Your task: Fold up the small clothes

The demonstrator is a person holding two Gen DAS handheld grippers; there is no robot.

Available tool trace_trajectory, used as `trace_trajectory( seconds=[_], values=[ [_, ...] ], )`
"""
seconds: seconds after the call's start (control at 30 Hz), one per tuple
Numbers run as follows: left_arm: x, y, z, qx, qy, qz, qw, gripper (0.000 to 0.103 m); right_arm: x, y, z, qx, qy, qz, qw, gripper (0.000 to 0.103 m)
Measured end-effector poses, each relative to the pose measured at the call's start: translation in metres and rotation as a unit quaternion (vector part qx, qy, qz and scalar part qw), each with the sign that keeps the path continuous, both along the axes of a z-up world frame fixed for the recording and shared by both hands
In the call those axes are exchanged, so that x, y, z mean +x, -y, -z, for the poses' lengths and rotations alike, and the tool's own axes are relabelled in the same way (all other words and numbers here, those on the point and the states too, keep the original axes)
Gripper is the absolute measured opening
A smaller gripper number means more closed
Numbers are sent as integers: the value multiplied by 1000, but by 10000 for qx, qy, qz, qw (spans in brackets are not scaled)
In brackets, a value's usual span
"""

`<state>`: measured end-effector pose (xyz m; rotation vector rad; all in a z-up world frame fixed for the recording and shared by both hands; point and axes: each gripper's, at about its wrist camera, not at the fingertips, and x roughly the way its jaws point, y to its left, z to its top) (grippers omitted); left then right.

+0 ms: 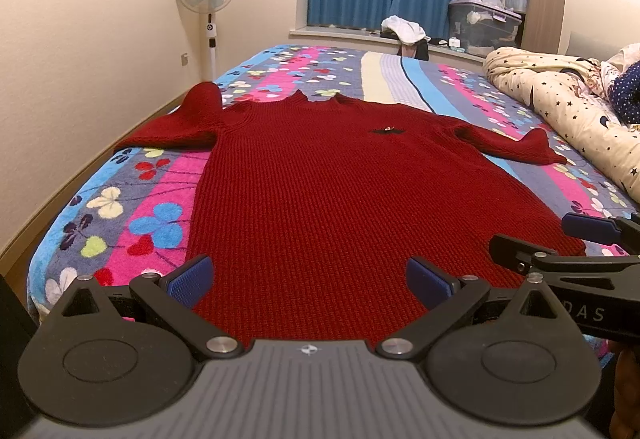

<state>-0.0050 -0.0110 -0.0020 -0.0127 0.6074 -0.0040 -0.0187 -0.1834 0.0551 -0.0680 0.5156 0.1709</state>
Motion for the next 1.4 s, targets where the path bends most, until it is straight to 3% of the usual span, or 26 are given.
trace_trajectory(
  seconds=[1.4],
  values=[
    [1, 1, 6, 93, -47, 13, 9999, 102, -1, 0, 1, 84, -63, 47, 9999, 86]
  ],
)
